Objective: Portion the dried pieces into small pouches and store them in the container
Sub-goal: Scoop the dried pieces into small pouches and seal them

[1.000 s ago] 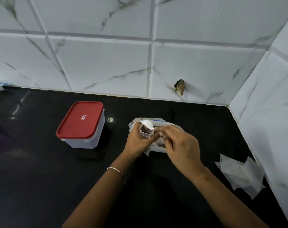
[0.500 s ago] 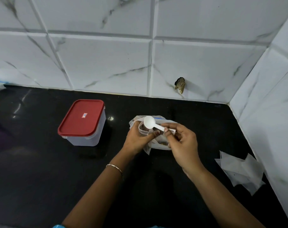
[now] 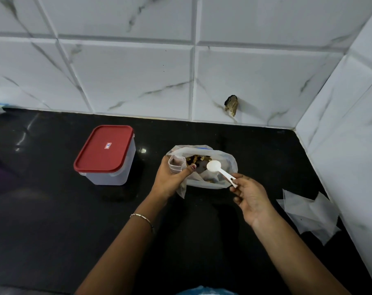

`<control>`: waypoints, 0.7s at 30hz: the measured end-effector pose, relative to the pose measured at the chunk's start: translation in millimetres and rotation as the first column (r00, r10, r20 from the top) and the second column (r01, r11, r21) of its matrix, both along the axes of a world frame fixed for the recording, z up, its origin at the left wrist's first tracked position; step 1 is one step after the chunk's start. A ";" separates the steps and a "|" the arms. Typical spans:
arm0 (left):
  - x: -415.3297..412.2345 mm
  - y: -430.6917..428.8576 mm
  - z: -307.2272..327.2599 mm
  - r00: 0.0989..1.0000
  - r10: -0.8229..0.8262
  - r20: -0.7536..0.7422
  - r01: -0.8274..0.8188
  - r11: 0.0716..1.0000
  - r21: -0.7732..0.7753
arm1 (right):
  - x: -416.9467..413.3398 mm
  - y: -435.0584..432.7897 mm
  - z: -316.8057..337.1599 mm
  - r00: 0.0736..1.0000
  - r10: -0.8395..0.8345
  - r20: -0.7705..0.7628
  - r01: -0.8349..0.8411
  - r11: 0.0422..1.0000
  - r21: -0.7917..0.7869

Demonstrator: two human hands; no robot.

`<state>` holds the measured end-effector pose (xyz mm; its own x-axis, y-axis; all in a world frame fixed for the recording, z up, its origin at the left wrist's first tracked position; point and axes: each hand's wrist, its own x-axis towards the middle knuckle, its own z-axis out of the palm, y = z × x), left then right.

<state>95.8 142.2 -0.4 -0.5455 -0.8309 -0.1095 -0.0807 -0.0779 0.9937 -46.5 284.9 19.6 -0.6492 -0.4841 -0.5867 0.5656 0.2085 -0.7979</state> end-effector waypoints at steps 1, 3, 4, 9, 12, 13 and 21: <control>0.5 1.4 -0.4 1.000 0.003 0.004 -0.003 1.000 0.001 | -0.9 0.8 -4.5 1.000 -0.005 -0.003 0.005 1.000 0.021; 1.1 4.2 -2.1 1.000 0.003 0.010 -0.003 1.000 0.012 | -2.4 1.3 -13.6 1.000 -0.014 0.006 0.014 0.999 0.044; 1.0 5.8 -3.3 1.000 0.007 0.014 -0.007 1.000 0.020 | -2.8 1.4 -18.0 1.000 -0.016 0.014 0.015 0.999 0.045; -1.3 13.8 -12.4 1.000 0.011 0.027 -0.012 1.000 0.019 | -2.8 3.2 -36.4 0.998 -0.067 0.004 0.067 0.998 0.019; -2.9 20.7 -17.9 1.000 0.007 0.018 -0.007 1.000 0.030 | -2.3 11.4 -44.5 0.988 -0.155 0.002 0.155 0.988 -0.016; -3.6 23.0 -19.8 1.000 -0.001 0.022 0.000 0.999 0.040 | -3.0 15.6 -47.8 0.985 -0.175 0.001 0.175 0.984 -0.017; -14.3 39.3 -31.4 0.997 -0.047 0.064 0.042 0.996 0.084 | -13.2 38.8 -68.2 0.959 -0.027 -0.283 0.081 0.980 0.182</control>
